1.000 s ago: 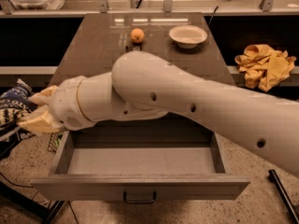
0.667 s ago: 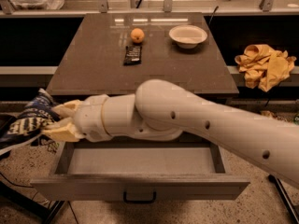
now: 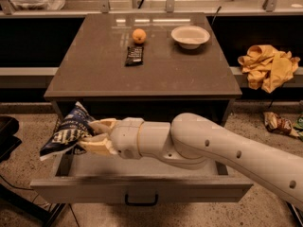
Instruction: Place blue chip bag into top drawer
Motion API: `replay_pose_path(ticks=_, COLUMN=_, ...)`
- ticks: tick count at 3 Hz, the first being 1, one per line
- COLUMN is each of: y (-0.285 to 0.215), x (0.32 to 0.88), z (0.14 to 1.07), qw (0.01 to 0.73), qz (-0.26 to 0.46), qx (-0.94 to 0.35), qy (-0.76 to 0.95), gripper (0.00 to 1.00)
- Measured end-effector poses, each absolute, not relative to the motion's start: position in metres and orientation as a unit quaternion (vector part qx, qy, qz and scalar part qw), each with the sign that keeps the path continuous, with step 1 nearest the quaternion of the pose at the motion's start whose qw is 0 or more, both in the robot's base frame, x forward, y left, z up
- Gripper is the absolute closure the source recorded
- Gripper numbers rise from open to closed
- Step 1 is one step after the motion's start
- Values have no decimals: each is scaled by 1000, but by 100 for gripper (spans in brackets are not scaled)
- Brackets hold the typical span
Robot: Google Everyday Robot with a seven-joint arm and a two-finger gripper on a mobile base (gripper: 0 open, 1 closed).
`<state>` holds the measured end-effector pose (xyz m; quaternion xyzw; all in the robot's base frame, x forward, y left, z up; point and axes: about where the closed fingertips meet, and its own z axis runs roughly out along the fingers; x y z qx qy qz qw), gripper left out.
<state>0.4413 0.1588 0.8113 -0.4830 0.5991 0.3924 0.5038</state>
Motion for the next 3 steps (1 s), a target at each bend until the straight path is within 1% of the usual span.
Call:
replay_pose_path(ticks=1, y=130, x=465, z=794, qw=475, qz=364, qx=-471, qy=648, gripper=100)
replay_pose_path(ticks=3, y=129, x=467, z=786, qw=469, qz=351, qx=-476, qy=656, gripper=100)
